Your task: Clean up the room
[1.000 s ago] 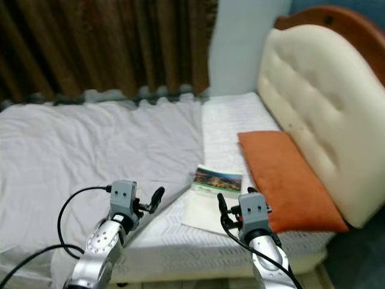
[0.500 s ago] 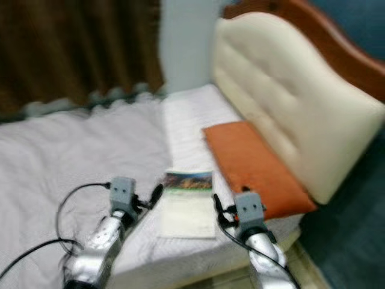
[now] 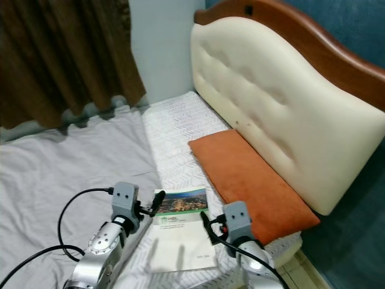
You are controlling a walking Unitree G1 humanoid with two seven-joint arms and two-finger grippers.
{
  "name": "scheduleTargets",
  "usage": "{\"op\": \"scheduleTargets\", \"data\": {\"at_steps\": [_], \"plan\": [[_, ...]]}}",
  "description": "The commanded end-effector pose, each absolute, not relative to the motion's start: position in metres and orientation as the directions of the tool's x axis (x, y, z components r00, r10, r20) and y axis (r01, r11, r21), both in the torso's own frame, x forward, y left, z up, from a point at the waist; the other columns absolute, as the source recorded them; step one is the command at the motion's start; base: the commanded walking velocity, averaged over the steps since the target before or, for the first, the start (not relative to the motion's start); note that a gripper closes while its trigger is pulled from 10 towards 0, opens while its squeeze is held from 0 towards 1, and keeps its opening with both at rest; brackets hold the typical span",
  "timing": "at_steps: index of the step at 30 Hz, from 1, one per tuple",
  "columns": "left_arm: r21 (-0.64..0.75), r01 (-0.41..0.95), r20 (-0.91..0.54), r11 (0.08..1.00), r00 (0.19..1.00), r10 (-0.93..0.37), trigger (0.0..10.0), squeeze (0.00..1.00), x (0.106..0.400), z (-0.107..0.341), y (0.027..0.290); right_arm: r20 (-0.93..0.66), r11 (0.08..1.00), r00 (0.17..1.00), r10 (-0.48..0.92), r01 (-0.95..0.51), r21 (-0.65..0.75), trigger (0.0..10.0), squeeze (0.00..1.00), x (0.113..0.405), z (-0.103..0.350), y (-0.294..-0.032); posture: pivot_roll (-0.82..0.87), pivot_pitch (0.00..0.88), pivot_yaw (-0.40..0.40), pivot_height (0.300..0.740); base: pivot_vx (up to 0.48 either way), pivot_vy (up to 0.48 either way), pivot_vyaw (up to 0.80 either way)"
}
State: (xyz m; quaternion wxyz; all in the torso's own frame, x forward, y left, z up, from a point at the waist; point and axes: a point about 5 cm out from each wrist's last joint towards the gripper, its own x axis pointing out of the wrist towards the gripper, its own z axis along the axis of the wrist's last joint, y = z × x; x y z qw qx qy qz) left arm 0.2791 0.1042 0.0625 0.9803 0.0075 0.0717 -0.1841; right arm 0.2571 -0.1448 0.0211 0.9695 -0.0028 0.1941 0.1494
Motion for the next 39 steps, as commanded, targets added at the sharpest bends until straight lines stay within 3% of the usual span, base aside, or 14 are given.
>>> {"op": "scheduleTargets", "data": {"at_steps": [1,3,5,8,12,13,21,28,35,39], "plan": [[0.048,0.376,-0.177,0.925,0.915,-0.362,10.0,0.0,0.272,0.064,0.121,-0.452,0.945,0.83,0.328,-0.281,0.168,10.0,0.0,0.253,0.004,-0.131,0.0,0.29,0.086,0.74,0.0,0.0,0.0],[0.096,0.386,-0.182,0.917,0.913,-0.365,10.0,0.0,0.263,0.07,0.136,-0.477,0.933,0.802,0.359,-0.296,0.205,10.0,0.0,0.253,-0.006,-0.118,0.06,0.384,0.114,0.74,0.0,0.0,0.0],[0.112,0.389,-0.185,0.915,0.913,-0.365,10.0,0.0,0.26,0.071,0.141,-0.492,0.926,0.784,0.378,-0.312,0.213,10.0,0.0,0.254,-0.01,-0.113,0.07,0.397,0.116,0.74,0.0,0.0,0.0],[0.138,0.439,-0.149,0.888,0.895,-0.42,10.0,0.0,0.241,0.087,0.15,-0.485,0.905,0.765,0.424,-0.357,0.23,10.0,0.0,0.262,-0.01,-0.092,0.16,0.492,0.133,0.74,0.0,0.0,0.0],[0.137,0.496,-0.143,0.857,0.866,-0.479,10.0,0.0,0.227,0.091,0.151,-0.466,0.905,0.776,0.426,-0.362,0.224,10.0,0.0,0.267,-0.006,-0.084,0.18,0.518,0.126,0.74,0.0,0.0,0.0],[0.132,0.534,-0.182,0.835,0.841,-0.509,10.0,0.0,0.21,0.084,0.153,-0.456,0.898,0.773,0.44,-0.379,0.223,10.0,0.0,0.273,-0.004,-0.075,0.19,0.55,0.124,0.74,0.0,0.0,0.0],[0.081,0.492,-0.251,0.867,0.852,-0.46,10.0,0.0,0.173,0.079,0.148,-0.446,0.871,0.758,0.475,-0.478,0.116,10.0,0.0,0.279,-0.001,-0.051,0.23,0.598,0.093,0.74,0.0,0.0,0.0],[0.046,0.555,-0.256,0.831,0.81,-0.527,10.0,0.0,0.148,0.078,0.138,-0.419,0.876,0.79,0.448,-0.48,0.033,10.0,0.0,0.287,0.005,-0.049,0.26,0.616,0.099,0.74,0.0,0.0,0.0],[0.038,0.511,-0.293,0.859,0.827,-0.48,10.0,0.0,0.139,0.075,0.143,-0.443,0.885,0.825,0.349,-0.446,-0.132,10.0,0.0,0.294,0.005,-0.07,0.26,0.631,0.099,0.74,0.0,0.0,0.0],[0.043,0.502,-0.29,0.864,0.833,-0.47,10.0,0.0,0.136,0.079,0.143,-0.479,0.891,0.842,0.248,-0.393,-0.229,10.0,0.0,0.297,0.0,-0.094,0.27,0.636,0.101,0.74,0.0,0.0,0.0]]}}
